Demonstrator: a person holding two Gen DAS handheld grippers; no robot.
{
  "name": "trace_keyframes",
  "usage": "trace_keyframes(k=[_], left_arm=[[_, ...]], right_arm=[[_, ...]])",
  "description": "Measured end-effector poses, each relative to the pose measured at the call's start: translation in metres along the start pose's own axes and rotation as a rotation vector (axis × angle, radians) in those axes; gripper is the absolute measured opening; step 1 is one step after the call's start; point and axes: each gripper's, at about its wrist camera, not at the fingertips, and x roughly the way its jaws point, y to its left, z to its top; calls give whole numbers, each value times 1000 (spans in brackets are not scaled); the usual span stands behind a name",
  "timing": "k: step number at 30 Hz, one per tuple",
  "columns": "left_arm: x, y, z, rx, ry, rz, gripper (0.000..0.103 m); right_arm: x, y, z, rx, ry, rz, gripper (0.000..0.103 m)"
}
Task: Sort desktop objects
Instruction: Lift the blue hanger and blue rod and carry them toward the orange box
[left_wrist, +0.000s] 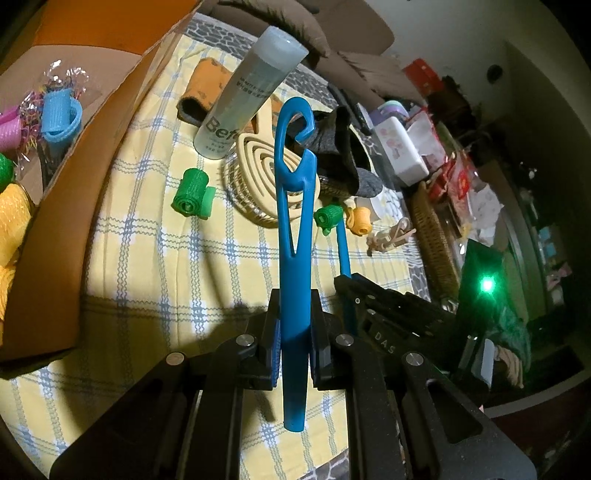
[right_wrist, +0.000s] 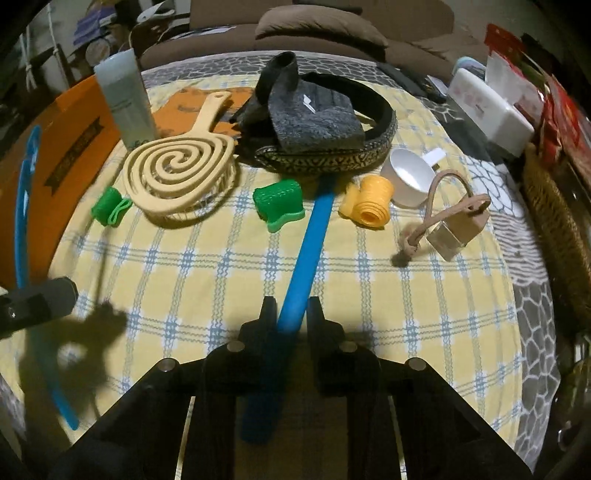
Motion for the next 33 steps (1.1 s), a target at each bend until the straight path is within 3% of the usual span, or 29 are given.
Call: trace_keyframes(k=[2,11,13,21,23,26,27,28,30,33], left_arm=[[-3,0,1,3,-2,-3,11],[-13,-1,5,21,1,-38,11],[-13,-1,5,22,5,-49,11],[-3,0,0,5,58,-88,11],[0,0,-3,3,64,-77,11],[3,0,-4,1,72,-72,11],[3,-1,-4,6,72,-70,11],[3,-2,-5,8,71,-70,11],[2,-3,-6,12,70,-69,11],[2,-3,-7,13,70,-66,11]], right_arm=[[1,-7,1,43,8,51,15],[-20,-57,-13,354,-20,442,10],[-26,-65,-16,402,-41,520,5],[-23,-47,-14,416,5,611,4],[-22,-40,-12,388,19,569,5],[-26,-32,-5,301,0,398,8],[-26,-28,-3,266,-6,342,11],[-25,-23,0,234,-14,292,21],[-19,-17,2,205,-7,257,36],[-7,-7,5,164,6,219,38]])
